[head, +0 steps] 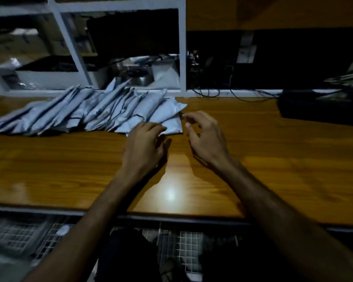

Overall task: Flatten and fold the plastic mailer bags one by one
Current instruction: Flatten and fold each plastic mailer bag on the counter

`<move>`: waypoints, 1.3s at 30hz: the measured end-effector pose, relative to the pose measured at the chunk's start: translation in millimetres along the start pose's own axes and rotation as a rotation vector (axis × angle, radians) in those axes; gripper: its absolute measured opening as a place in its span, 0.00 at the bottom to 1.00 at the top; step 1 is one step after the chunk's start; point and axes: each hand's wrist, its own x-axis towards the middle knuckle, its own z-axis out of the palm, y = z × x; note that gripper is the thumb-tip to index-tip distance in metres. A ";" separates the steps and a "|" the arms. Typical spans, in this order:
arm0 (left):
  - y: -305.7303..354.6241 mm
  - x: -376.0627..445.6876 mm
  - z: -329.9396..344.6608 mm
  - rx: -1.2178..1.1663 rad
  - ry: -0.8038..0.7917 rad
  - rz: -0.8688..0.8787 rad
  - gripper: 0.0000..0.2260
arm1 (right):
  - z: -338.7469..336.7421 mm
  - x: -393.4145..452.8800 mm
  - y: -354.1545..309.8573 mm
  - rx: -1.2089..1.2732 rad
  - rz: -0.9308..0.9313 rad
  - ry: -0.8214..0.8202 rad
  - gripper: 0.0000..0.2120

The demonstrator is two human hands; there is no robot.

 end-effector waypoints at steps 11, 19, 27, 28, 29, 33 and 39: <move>-39.2 43.5 23.0 0.379 -0.021 -0.084 0.11 | 44.1 55.7 60.2 -0.177 -0.093 -0.033 0.19; -56.0 43.4 21.7 0.396 -0.024 -0.224 0.09 | 58.6 86.4 69.5 -0.366 -0.311 -0.198 0.21; -53.4 44.3 16.2 0.338 0.118 -0.270 0.07 | 65.2 99.5 60.1 -0.367 -0.260 -0.190 0.17; -52.3 44.1 14.6 0.312 0.150 -0.263 0.08 | 64.3 99.7 57.3 -0.370 -0.260 -0.182 0.18; -51.5 43.7 13.1 0.279 0.185 -0.248 0.08 | 63.1 99.7 54.6 -0.373 -0.266 -0.172 0.19; -47.8 41.1 8.5 0.169 0.287 -0.162 0.10 | 57.0 98.9 45.5 -0.389 -0.294 -0.126 0.19; -36.1 35.4 1.7 0.131 0.321 -0.099 0.14 | 31.2 83.3 34.6 -0.412 -0.210 -0.066 0.18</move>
